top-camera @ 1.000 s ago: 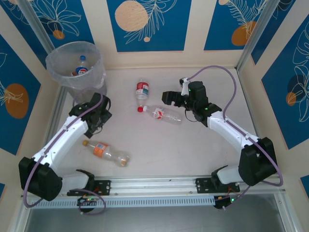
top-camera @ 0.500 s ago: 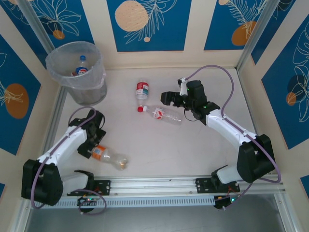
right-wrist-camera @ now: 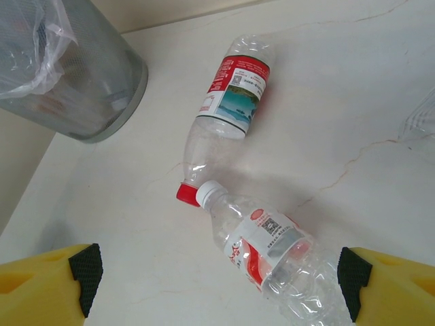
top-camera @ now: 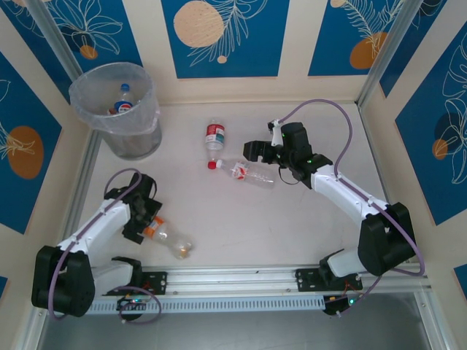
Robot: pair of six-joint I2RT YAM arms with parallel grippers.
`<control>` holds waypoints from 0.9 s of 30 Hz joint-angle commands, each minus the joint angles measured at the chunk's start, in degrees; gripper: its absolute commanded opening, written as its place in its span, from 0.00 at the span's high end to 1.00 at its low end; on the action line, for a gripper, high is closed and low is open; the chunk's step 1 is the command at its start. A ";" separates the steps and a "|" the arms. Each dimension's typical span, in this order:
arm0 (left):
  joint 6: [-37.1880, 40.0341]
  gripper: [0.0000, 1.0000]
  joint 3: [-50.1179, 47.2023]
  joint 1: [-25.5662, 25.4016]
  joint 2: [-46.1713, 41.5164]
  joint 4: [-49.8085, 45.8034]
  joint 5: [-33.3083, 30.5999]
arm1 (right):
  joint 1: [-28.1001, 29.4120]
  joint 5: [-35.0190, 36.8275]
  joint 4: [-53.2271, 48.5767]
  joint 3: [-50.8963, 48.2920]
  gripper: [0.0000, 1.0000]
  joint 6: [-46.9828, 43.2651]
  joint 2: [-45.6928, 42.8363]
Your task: Put the plastic bottles in the bin
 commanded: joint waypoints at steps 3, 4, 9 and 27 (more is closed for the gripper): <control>-1.97 0.11 -2.67 0.53 0.57 3.40 2.42 | 0.60 0.25 -0.51 1.22 0.08 -0.58 -1.14; -1.58 0.14 -2.64 0.49 0.65 3.67 2.44 | 0.58 0.28 -0.60 1.29 0.08 -0.62 -1.10; 0.02 0.23 -2.54 0.47 1.15 5.06 2.67 | 0.76 0.67 -0.58 1.50 0.08 -0.36 -1.10; 22.88 0.33 6.18 0.47 1.09 8.11 3.02 | 1.81 1.86 -0.79 1.86 0.08 -0.34 -1.20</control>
